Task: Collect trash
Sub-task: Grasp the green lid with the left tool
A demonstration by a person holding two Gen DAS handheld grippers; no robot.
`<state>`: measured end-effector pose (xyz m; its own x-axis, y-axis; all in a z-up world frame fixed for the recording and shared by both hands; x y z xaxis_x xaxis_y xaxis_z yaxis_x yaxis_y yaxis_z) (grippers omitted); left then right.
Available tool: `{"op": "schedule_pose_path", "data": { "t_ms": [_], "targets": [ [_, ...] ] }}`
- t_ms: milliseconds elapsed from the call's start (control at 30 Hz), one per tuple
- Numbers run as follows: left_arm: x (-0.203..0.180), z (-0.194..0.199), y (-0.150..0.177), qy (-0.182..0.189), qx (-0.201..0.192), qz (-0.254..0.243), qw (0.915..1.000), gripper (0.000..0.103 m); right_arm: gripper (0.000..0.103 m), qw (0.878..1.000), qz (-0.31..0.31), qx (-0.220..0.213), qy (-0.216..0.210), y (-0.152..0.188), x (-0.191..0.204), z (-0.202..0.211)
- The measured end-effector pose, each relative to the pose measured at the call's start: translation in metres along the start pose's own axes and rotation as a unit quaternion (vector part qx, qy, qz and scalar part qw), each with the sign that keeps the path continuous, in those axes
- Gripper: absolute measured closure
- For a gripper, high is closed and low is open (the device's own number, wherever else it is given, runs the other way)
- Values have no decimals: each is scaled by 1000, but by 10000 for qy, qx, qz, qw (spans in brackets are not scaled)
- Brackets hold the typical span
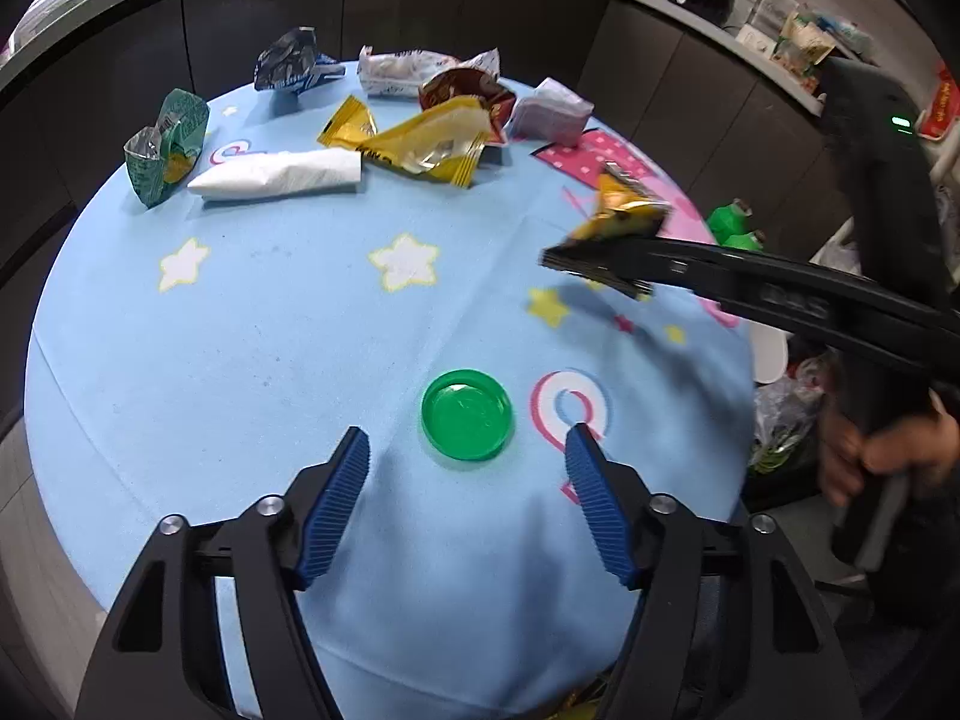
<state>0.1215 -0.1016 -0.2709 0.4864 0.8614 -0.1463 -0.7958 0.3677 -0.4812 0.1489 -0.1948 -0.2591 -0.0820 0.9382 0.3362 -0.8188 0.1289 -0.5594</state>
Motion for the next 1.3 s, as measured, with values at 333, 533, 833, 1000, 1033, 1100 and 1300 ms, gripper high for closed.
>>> {"op": "schedule_pose_path", "data": {
  "t_ms": [333, 533, 833, 1000, 1033, 1100, 1300],
  "targets": [
    [4, -19, -5, -579, 132, -211, 9980, 52, 82, 9996, -262, -73, -54, 12, -15, 15],
    [6, -18, -4, -833, 66, -310, 9960, 68, 82, 9994, -272, -129, -156, 13, -11, 20],
    [0, -8, -11, -839, 15, -202, 9963, 69, 82, 9988, -286, -288, -286, 11, -6, 35],
    [-13, 5, -29, -827, -211, -276, 9960, 69, 82, 9982, -319, -423, -277, 9, -12, 49],
    [-17, 8, -33, -809, -250, -299, 9960, 69, 82, 9981, -331, -455, -270, 9, -14, 53],
    [-24, 13, -40, -766, -310, -345, 9960, 69, 82, 9977, -358, -521, -258, 9, -18, 60],
    [-58, 19, -59, -470, -418, -469, 9969, 69, 82, 9965, -436, -712, -56, 11, -38, 84]
  ]
}}
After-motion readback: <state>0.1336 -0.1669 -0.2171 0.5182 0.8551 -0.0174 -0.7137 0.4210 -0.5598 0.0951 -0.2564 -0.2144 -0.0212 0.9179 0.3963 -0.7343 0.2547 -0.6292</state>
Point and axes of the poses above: each gripper's, at about its wrist camera, not at the fingertips, and z roughly against the way its jaws point, x to its left, y to its underside, the point moved 10 cm from there along -z, roughly the way its jaws point, and after that the axes turned 1 degree about -z, right-handed, at the moved point
